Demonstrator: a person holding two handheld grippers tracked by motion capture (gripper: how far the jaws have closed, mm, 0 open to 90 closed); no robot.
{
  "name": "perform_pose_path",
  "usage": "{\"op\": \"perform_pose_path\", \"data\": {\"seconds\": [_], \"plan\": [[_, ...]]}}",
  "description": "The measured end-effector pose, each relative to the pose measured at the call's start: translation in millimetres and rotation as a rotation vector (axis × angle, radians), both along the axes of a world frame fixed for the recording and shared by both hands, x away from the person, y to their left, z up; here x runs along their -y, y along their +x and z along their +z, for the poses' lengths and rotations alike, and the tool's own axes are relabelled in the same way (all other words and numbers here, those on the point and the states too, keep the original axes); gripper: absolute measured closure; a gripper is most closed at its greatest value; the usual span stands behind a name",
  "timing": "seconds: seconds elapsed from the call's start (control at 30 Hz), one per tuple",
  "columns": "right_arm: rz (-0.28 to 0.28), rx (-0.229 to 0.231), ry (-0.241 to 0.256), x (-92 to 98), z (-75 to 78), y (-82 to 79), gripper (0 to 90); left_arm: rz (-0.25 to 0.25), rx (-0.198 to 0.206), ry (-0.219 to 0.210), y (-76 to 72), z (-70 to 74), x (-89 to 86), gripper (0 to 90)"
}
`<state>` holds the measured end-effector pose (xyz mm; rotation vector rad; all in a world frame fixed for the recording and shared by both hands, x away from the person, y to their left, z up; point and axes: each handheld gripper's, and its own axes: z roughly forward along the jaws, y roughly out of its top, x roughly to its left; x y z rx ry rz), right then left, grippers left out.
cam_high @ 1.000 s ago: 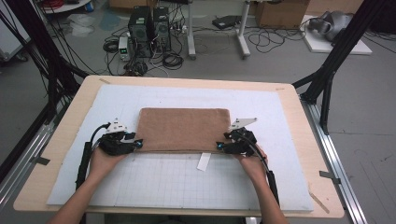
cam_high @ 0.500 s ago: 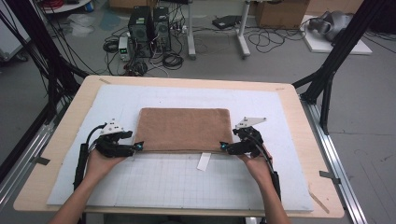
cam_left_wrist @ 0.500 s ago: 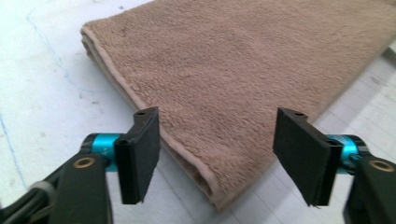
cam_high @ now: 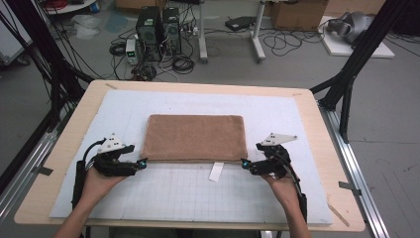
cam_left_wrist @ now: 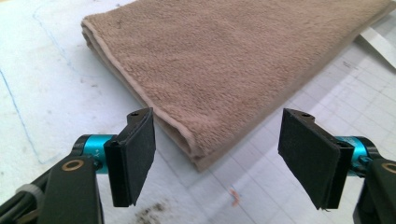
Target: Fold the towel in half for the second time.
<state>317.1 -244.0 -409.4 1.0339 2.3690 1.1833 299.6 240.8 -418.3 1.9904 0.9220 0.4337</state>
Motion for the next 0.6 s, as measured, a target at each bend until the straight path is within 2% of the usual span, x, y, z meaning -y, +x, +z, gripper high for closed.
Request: {"op": "perform_pose_path", "data": {"seconds": [0.3,0.6], "plan": [[-0.016,0.011,0.001,11.6,1.4,-22.0,13.3,0.001,0.008,-0.003,-17.1,0.5,-0.2,24.3],[-0.027,0.006,0.015,20.8,-3.3,-29.7,12.5,0.015,0.025,-0.012,-24.8,1.2,-7.3,24.1]]}}
